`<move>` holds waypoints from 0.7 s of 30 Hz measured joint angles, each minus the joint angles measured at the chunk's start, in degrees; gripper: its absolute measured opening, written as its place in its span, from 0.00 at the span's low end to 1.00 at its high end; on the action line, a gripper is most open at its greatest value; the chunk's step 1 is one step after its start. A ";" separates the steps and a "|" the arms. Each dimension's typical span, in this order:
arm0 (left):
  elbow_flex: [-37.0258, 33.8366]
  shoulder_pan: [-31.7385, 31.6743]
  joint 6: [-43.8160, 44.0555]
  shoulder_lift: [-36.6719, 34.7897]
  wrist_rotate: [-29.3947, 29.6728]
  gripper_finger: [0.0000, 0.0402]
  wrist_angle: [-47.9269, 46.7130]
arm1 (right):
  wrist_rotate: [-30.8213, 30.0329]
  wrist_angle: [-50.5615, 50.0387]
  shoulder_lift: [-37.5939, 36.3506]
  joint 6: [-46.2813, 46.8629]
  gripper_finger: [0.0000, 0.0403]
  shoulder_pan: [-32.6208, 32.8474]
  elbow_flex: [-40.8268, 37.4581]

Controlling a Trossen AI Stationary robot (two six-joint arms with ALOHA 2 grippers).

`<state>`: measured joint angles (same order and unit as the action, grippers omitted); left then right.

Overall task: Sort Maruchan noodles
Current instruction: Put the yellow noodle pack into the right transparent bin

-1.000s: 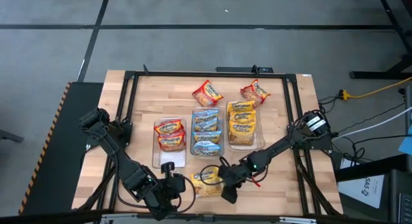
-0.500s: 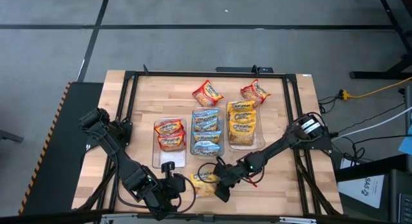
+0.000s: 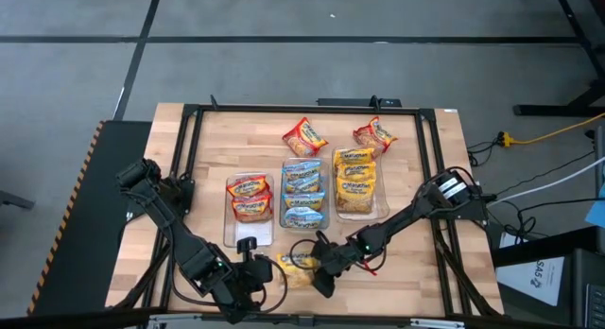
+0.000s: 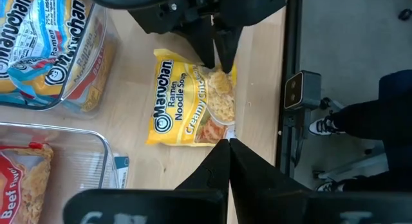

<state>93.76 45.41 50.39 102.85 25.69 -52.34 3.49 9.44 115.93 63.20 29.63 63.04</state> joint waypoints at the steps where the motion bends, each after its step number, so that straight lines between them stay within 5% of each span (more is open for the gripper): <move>1: 0.00 0.00 -0.02 0.00 0.15 0.00 -0.02 | -0.22 -0.03 0.04 0.00 0.35 0.00 -0.03; 7: 0.00 0.00 -0.02 0.00 0.22 0.00 -0.02 | 1.31 0.11 0.12 -3.06 0.03 -0.02 -0.10; 21: 0.00 0.00 -0.02 0.00 1.72 0.00 -0.03 | 10.03 -2.20 -8.98 -4.35 0.00 -0.39 -0.26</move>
<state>93.76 45.41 50.37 102.85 27.42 -52.36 13.52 7.24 106.95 58.85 29.23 62.77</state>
